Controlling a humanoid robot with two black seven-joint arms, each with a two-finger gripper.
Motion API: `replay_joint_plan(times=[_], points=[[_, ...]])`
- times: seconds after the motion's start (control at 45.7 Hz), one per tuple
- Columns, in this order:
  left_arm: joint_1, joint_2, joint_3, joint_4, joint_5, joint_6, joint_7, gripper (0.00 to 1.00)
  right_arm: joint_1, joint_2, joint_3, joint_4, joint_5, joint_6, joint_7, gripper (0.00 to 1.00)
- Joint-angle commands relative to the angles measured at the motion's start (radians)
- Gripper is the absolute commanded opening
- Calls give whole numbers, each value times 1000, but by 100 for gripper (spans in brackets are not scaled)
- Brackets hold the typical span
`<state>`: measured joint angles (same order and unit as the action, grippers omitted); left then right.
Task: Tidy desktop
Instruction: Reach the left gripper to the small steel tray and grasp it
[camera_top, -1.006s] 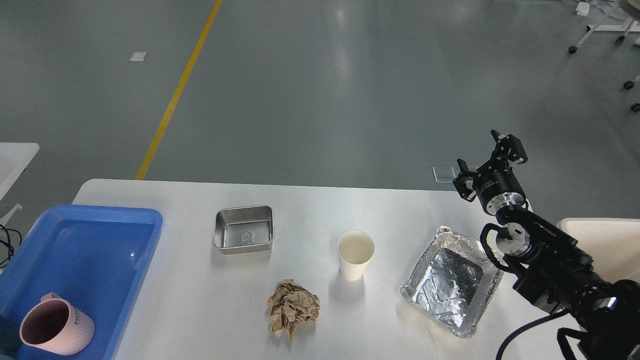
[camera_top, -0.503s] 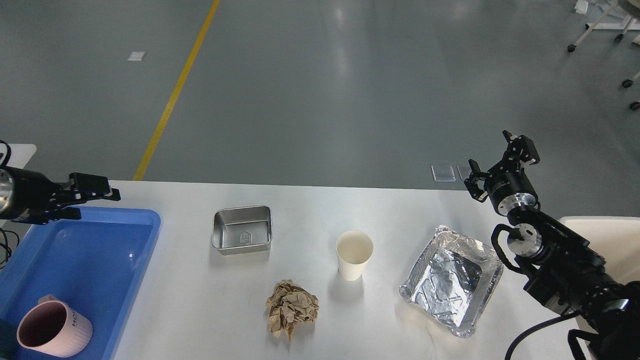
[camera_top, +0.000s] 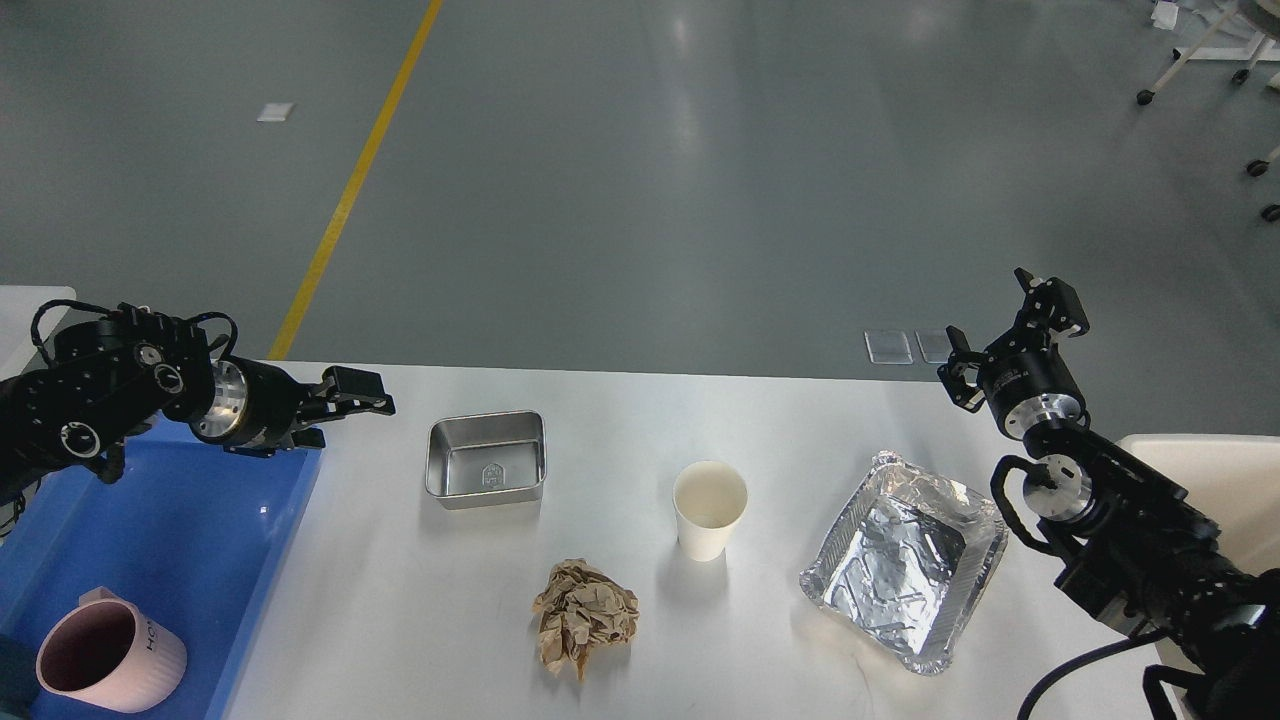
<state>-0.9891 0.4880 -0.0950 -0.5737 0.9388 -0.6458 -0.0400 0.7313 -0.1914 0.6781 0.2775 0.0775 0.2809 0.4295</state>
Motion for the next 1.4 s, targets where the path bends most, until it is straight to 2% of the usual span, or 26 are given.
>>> replay_joint_plan(times=[0.0,0.087,0.241,0.525,0.569,0.612,0.634,0.7,0.809,0.919,0.962,1.137,1.378], points=[[23,-109,32,110,0,49,-5,99,-4,3,0,0,-1,0,0,100],[23,-147,58,138,-5,64,-6,99,-7,3,0,0,1,0,0,100],[46,-198,70,152,-9,141,-5,99,-10,3,0,-3,-1,0,0,100],[66,-292,74,242,-5,184,-3,96,-16,3,0,-3,1,0,0,100],[67,-298,75,245,-2,187,-1,92,-16,3,0,-5,1,0,0,100],[72,-304,86,248,2,187,-1,84,-16,3,0,-5,1,0,0,100],[73,-307,101,250,2,189,-1,77,-16,3,0,-5,1,0,0,100],[72,-310,179,250,2,210,-3,48,-16,3,0,-5,1,0,0,100],[66,-332,294,250,-15,235,-8,35,-16,3,0,-5,1,0,0,100],[63,-339,305,248,-15,230,-6,26,-18,1,0,-5,1,0,0,100],[69,-348,301,259,-20,248,0,16,-20,0,0,-5,1,-2,0,100],[53,-385,313,290,-28,247,-12,0,-23,-2,0,-5,1,0,0,100],[38,-394,313,288,-28,232,-23,0,-24,-7,0,-6,1,0,0,100]])
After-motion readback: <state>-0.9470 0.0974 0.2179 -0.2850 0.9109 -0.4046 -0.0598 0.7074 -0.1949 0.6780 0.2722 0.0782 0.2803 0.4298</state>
